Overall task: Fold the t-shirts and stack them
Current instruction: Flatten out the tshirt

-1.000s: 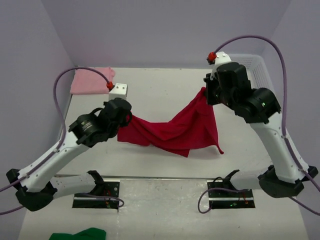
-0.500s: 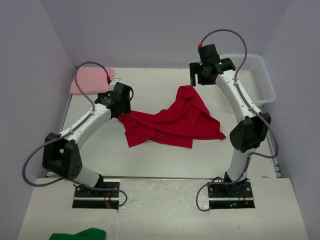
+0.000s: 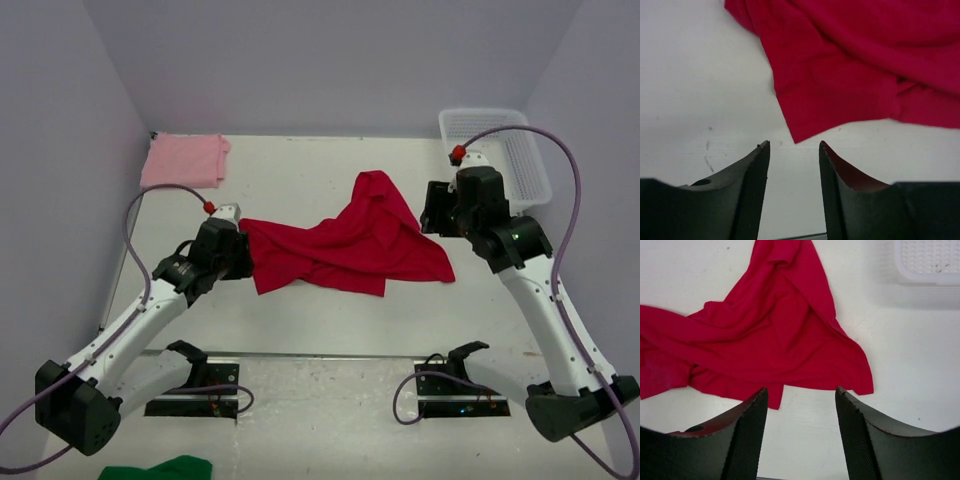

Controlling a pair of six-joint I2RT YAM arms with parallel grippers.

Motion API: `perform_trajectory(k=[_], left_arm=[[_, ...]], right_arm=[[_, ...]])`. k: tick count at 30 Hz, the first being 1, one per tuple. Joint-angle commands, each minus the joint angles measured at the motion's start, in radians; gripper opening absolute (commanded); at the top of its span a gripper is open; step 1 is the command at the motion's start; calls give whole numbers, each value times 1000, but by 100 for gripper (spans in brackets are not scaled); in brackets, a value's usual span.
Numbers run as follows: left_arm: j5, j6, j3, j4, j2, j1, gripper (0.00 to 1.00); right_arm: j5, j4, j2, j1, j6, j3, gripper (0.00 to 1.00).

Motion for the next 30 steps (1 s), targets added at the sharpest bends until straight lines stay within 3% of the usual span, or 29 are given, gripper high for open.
perform_trajectory(k=[1,2,5,11,16,30], left_arm=[[119,-76,-45,40,1,-23,49],[157,-84,-55,78,0,-23,52],[177,-136,-76,110,32,-23,51],[240,-185,-153,184,152,-23,50],[219,-202,-210,238,182,-23,50],[96,-203,-170,235,319,-25,49]], right_arm=[[-117,75,-107,-1,29,-14,60],[-156,40,-106,-1,24,-9,65],[-106,-35,-26,-1,39,16,66],[-82,63,-47,-1,72,-116,63],[-124,78,-98,-1,68,-123,62],[-153,95,-166,-1,53,-150,62]])
